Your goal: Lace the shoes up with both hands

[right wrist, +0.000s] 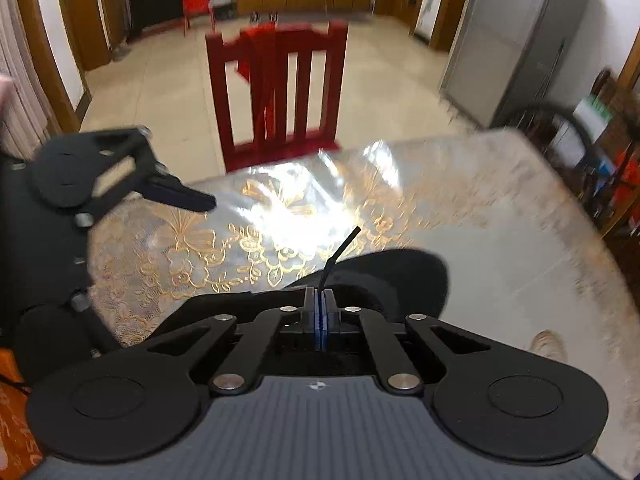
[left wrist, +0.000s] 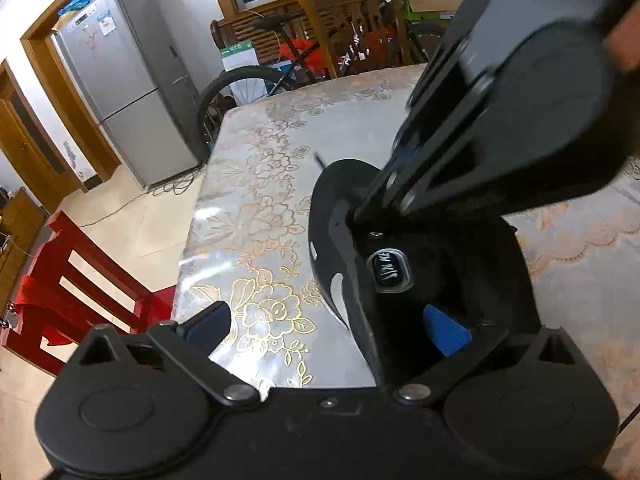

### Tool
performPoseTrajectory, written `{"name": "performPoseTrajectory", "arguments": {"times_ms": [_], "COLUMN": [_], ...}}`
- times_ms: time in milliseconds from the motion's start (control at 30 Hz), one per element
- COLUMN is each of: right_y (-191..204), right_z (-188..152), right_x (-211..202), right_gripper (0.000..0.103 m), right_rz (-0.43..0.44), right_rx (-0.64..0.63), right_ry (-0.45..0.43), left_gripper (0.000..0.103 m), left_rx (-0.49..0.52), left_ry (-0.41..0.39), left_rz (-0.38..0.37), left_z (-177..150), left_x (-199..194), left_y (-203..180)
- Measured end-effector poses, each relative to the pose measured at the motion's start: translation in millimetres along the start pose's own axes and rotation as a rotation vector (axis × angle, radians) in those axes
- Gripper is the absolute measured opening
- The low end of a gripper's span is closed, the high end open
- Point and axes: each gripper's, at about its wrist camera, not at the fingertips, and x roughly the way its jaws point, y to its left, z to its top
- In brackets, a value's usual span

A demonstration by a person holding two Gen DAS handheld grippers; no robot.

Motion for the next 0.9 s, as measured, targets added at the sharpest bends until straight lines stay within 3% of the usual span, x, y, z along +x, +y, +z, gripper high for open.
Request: {"name": "performPoseTrajectory", "arguments": {"times_ms": [200, 333, 667, 900], "right_y": [10.1, 12.4, -5.9, 36.0], "right_z": [-24.0, -19.8, -29.7, -38.8], "right_x": [-6.0, -13.2, -1.4, 9.0], "right_gripper": [0.006, 0.028, 0.026, 0.018], "right_rz": [-0.023, -0.035, -0.007, -0.163], "right_rx": [-0.039, -0.065, 0.055, -0.225], "right_ry": [0.086, 0.074, 0.001, -0.097], "left_gripper": [0.103, 0.103, 0.103, 0.103], "left_rx": [-0.048, -0.053, -0.041, -0.012], "left_ry": [-0.002, -0.002, 0.013, 0.028], "left_rz": [-0.032, -0.038, -0.043, -0.034], "left_z": [2.4, 2.8, -1.0, -3.9], "left_x": [3.8, 3.8, 5.6, 6.0], "left_y": [6.6, 7.6, 6.0, 0.9]}}
